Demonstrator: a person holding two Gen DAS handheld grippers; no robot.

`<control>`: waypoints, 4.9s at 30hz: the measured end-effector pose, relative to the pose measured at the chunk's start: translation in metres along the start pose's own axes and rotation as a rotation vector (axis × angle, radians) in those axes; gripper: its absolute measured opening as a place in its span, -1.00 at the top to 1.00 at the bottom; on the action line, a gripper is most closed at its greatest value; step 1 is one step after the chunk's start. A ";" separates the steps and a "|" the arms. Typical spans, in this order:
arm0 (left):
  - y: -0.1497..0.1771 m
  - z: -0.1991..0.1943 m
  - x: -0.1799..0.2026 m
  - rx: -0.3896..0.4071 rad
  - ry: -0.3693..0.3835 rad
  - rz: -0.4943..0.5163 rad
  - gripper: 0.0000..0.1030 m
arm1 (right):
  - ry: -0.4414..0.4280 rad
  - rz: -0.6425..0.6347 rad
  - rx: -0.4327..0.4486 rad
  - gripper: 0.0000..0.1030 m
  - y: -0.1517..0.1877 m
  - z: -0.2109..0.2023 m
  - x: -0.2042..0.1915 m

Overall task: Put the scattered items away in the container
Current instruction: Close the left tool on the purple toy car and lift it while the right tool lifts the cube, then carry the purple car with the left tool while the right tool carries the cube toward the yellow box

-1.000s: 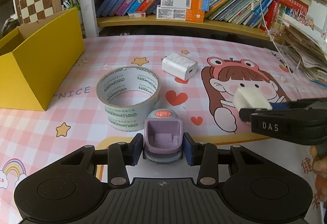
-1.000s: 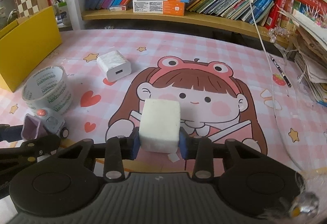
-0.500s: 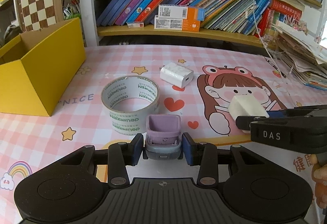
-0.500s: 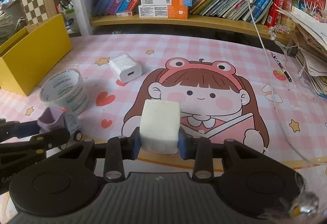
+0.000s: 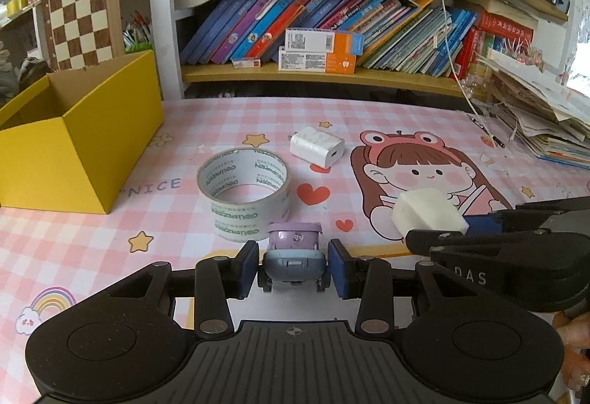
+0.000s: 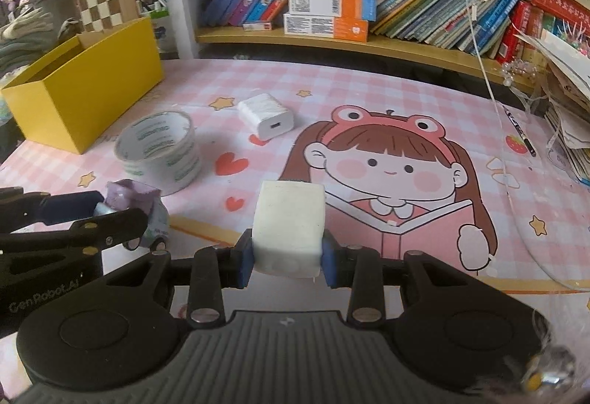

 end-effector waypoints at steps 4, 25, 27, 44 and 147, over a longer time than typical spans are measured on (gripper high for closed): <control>0.002 -0.007 -0.003 0.011 -0.004 -0.005 0.24 | -0.006 -0.012 0.006 0.34 0.002 -0.005 -0.007; 0.007 -0.037 -0.010 0.066 -0.011 -0.010 0.24 | -0.026 -0.063 0.047 0.34 0.010 -0.032 -0.031; 0.007 -0.039 -0.010 0.072 -0.013 -0.013 0.24 | -0.028 -0.068 0.054 0.34 0.010 -0.035 -0.032; 0.007 -0.055 -0.004 0.103 -0.059 -0.016 0.24 | -0.052 -0.094 0.084 0.34 0.013 -0.049 -0.024; -0.119 -0.106 -0.263 0.431 0.085 0.003 0.24 | 0.039 -0.206 0.251 0.34 -0.146 -0.017 -0.268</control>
Point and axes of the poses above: each gripper's, at about its wrist camera, not at the fingertips, and z roughly the way its jaws point, x to its right, y to its underside, the point moved 9 cm from there along z, roughly the way its jaws point, and after that the axes turned 9 degrees about -x, right-handed, at the moved point
